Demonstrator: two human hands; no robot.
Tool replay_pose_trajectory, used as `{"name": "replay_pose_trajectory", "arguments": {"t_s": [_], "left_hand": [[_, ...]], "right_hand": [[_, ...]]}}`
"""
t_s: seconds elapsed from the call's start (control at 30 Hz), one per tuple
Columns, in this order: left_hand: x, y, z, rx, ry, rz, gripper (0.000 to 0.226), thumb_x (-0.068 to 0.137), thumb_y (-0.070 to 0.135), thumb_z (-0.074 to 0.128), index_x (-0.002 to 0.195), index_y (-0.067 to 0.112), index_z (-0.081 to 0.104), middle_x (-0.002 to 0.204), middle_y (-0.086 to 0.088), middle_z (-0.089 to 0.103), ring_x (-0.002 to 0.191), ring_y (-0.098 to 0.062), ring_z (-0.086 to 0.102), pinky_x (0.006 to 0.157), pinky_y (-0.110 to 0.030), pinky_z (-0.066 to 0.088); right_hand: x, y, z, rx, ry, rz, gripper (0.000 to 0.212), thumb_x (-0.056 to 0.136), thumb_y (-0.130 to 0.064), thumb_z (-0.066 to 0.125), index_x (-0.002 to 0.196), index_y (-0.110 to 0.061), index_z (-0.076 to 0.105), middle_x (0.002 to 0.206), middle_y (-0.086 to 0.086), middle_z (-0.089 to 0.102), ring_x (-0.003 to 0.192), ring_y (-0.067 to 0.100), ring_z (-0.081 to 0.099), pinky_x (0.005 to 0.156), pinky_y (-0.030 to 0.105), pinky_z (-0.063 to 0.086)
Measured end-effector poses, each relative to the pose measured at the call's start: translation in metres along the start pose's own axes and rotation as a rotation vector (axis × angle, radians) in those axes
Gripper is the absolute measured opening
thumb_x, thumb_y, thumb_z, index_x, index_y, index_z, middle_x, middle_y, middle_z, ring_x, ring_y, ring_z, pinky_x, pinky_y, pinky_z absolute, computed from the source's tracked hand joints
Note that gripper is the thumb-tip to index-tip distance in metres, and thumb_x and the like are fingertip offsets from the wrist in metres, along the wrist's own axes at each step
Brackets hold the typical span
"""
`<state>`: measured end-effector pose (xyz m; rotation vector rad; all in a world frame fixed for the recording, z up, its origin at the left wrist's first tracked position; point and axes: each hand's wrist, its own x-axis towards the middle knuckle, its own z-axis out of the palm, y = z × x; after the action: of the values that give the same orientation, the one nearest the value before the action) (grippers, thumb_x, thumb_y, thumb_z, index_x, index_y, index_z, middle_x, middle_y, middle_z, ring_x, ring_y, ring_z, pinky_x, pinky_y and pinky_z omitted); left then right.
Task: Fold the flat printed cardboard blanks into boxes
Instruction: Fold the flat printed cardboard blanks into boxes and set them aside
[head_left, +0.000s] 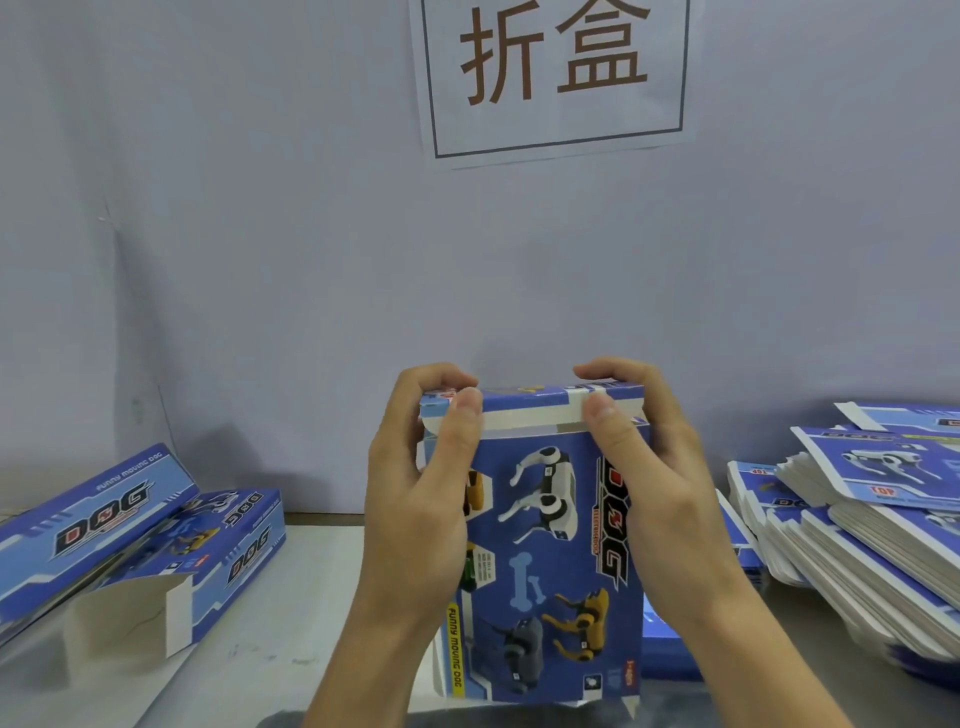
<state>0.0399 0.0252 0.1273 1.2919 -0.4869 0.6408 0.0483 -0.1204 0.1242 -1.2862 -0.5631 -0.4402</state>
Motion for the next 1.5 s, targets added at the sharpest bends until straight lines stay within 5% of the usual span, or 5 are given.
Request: {"name": "replay_pose_trajectory", "arguments": {"t_s": [0.23,0.53,0.7,1.23,1.5], "left_hand": [[0.000,-0.002,-0.004,-0.049,-0.020,-0.014,0.019,0.089,0.030,0.056,0.101,0.016,0.062,0.107,0.016,0.068,0.100,-0.028,0.073,0.057,-0.031,0.060],[0.005,-0.003,-0.017,-0.199,-0.102,-0.081,0.020,0.083,0.019,0.058,0.077,0.018,0.077,0.132,0.004,0.063,0.119,-0.025,0.065,0.070,-0.031,0.060],[0.003,0.000,-0.025,-0.070,-0.229,-0.054,0.035,0.064,0.054,0.089,0.085,0.028,0.077,0.142,0.012,0.055,0.124,-0.027,0.062,0.073,-0.037,0.061],[0.004,0.002,-0.019,0.050,-0.163,0.009,0.037,0.058,0.064,0.086,0.076,0.032,0.079,0.135,0.013,0.060,0.123,-0.028,0.062,0.072,-0.046,0.063],[0.009,-0.001,-0.027,0.111,-0.016,0.032,0.026,0.062,0.041,0.079,0.088,0.034,0.077,0.119,0.018,0.068,0.101,-0.014,0.072,0.063,-0.038,0.064]], "right_hand": [[0.001,0.002,-0.005,0.056,-0.041,0.046,0.029,0.076,-0.043,0.067,0.097,-0.027,0.057,0.092,0.008,0.074,0.076,0.026,0.075,0.052,0.031,0.058],[-0.001,-0.001,-0.011,0.268,-0.137,0.127,0.008,0.079,-0.026,0.064,0.086,-0.025,0.069,0.101,-0.005,0.075,0.084,0.024,0.075,0.060,0.031,0.059],[-0.001,-0.003,-0.013,0.247,-0.163,0.134,0.048,0.051,-0.051,0.094,0.087,-0.026,0.075,0.137,-0.013,0.059,0.111,0.029,0.069,0.071,0.036,0.060],[0.001,0.006,-0.013,0.194,-0.072,0.071,0.041,0.053,-0.051,0.093,0.072,-0.019,0.075,0.135,-0.006,0.061,0.109,0.034,0.069,0.069,0.041,0.060],[0.002,0.005,-0.008,0.009,0.051,-0.032,0.055,0.066,-0.057,0.080,0.118,-0.045,0.066,0.131,-0.013,0.063,0.126,0.015,0.058,0.097,0.047,0.053]]}}
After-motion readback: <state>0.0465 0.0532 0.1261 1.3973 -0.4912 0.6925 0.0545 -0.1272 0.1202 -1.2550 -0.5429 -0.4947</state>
